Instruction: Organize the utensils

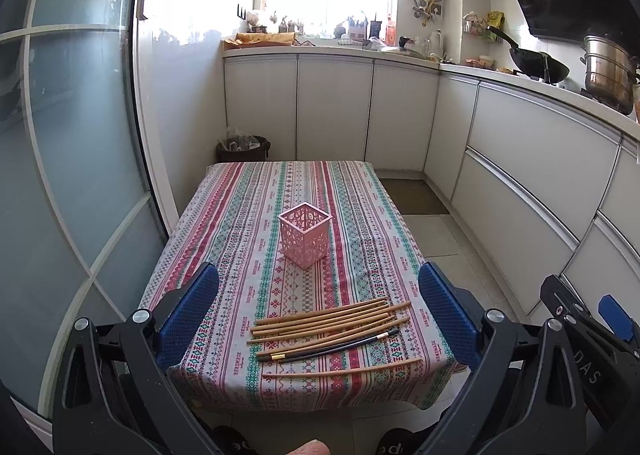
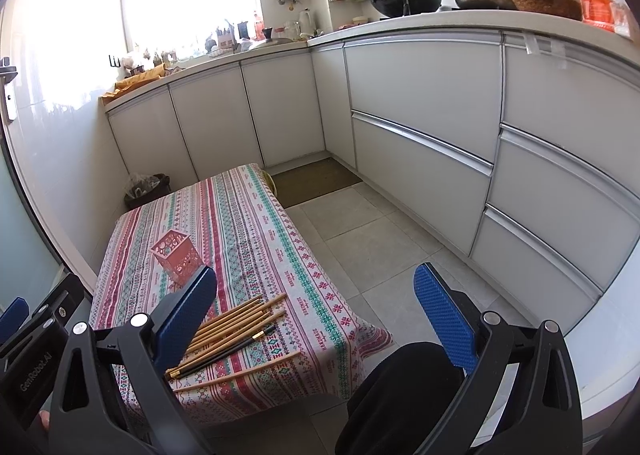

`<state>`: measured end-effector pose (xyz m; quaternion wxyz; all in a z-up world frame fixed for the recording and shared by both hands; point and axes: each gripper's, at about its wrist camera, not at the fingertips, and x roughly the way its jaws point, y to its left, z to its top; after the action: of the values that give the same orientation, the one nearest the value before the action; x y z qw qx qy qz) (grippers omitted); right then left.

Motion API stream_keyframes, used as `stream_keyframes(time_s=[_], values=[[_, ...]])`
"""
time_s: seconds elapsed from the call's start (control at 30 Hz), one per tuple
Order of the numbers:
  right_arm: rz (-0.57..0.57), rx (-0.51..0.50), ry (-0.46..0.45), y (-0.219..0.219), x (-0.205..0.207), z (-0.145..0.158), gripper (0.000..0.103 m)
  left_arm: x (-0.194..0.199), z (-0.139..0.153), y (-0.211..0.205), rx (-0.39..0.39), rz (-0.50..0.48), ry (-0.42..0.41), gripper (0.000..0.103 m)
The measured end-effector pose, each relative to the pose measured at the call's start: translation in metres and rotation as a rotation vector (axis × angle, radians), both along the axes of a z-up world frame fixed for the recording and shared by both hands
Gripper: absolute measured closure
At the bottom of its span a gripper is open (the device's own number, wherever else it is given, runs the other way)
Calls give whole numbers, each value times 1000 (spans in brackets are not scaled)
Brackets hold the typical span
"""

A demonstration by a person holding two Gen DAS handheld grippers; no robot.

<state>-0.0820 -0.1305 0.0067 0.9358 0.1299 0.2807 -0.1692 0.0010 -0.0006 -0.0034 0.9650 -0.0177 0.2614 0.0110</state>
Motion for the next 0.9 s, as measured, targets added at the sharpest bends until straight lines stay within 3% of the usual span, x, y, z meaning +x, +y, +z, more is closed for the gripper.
stream_keyframes(time_s=[0.6, 0.7, 0.8, 0.9], values=[[2, 40, 31, -8, 6, -8, 7, 12, -9, 2, 6, 2, 34, 7], [37, 187, 116, -26, 21, -29, 7, 39, -17, 11, -3, -32, 107, 7], [68, 447, 233, -54, 39, -68, 7, 81, -38, 17, -3, -80, 239, 7], [59, 535, 325, -67, 52, -103, 7, 127, -69, 17, -12, -159, 423, 7]])
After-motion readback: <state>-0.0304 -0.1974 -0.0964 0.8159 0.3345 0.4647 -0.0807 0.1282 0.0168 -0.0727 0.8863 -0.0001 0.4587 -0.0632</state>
